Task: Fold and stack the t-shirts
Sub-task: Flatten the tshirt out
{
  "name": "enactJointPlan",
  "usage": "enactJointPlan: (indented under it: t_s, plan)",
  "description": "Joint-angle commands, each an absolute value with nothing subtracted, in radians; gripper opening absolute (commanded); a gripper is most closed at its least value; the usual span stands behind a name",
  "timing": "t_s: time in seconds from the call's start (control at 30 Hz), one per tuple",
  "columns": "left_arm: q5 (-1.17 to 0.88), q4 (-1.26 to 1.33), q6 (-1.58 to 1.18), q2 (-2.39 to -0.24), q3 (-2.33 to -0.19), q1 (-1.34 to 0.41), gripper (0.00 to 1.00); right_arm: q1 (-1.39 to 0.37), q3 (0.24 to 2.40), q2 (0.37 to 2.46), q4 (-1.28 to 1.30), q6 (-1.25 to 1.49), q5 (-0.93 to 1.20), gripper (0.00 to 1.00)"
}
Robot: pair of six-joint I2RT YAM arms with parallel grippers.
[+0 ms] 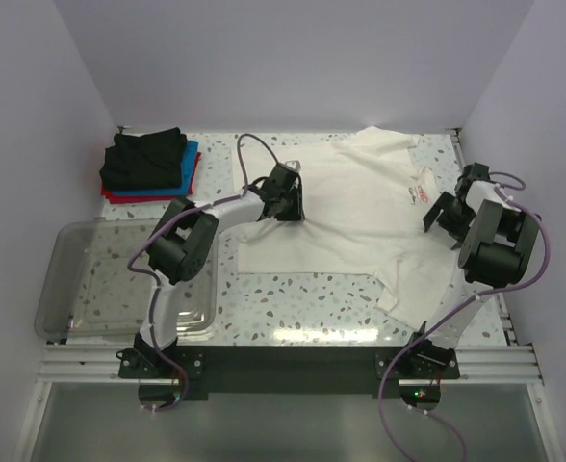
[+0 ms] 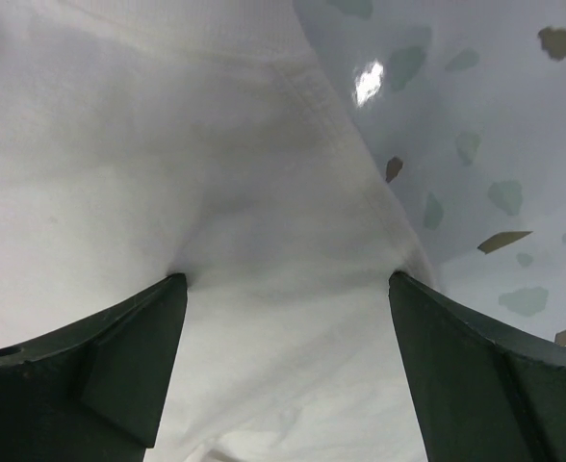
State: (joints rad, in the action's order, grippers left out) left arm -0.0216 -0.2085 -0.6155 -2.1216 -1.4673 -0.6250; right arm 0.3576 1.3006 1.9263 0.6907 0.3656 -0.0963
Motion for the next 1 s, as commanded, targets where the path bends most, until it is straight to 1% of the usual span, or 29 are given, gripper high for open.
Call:
enactJointPlan:
  t_s: [0.0,0.1,0.3,0.47,0.53,0.57,0.6,0.67,0.7,0.77,0.83,0.9,0.97]
  plan:
    - [-0.055,-0.233,-0.580,-2.207,-1.514,-0.641,0.35,0.391,1.345,2.009,0.643,0.357,-0.158,0.89]
    - [-0.037,-0.265,-0.568,-2.262,-1.592,-0.641,0.35,0.394,1.411,2.040,0.653,0.359,-0.172,0.89]
    - [-0.003,-0.369,-0.522,-2.394,-1.836,-0.638,0.35,0.393,1.555,2.121,0.701,0.368,-0.184,0.89]
    - [0.034,-0.439,-0.508,-2.437,-1.973,-0.611,0.36,0.394,1.571,2.080,0.690,0.382,-0.181,0.89]
    - [0.035,-0.443,-0.499,-2.425,-1.994,-0.607,0.39,0.394,1.548,2.037,0.660,0.380,-0.172,0.89]
    - [0.038,-0.442,-0.494,-2.398,-1.993,-0.609,0.41,0.394,1.513,2.011,0.647,0.379,-0.167,0.90]
    - [0.035,-0.439,-0.489,-2.378,-1.976,-0.609,0.47,0.393,1.494,1.949,0.637,0.377,-0.160,0.90]
    - [0.026,-0.422,-0.494,-2.300,-1.936,-0.609,0.53,0.391,1.445,1.887,0.623,0.376,-0.150,0.91]
    - [0.028,-0.416,-0.498,-2.269,-1.880,-0.609,0.58,0.387,1.428,1.820,0.620,0.374,-0.144,0.91]
    - [0.049,-0.400,-0.521,-2.165,-1.809,-0.609,0.63,0.374,1.381,1.752,0.615,0.367,-0.132,0.93]
    - [0.063,-0.367,-0.535,-2.065,-1.685,-0.607,0.65,0.351,1.352,1.668,0.620,0.361,-0.117,0.93]
    - [0.077,-0.364,-0.551,-2.017,-1.582,-0.604,0.66,0.319,1.310,1.625,0.626,0.354,-0.110,0.93]
    - [0.074,-0.362,-0.564,-1.974,-1.531,-0.600,0.66,0.290,1.273,1.579,0.635,0.353,-0.109,0.93]
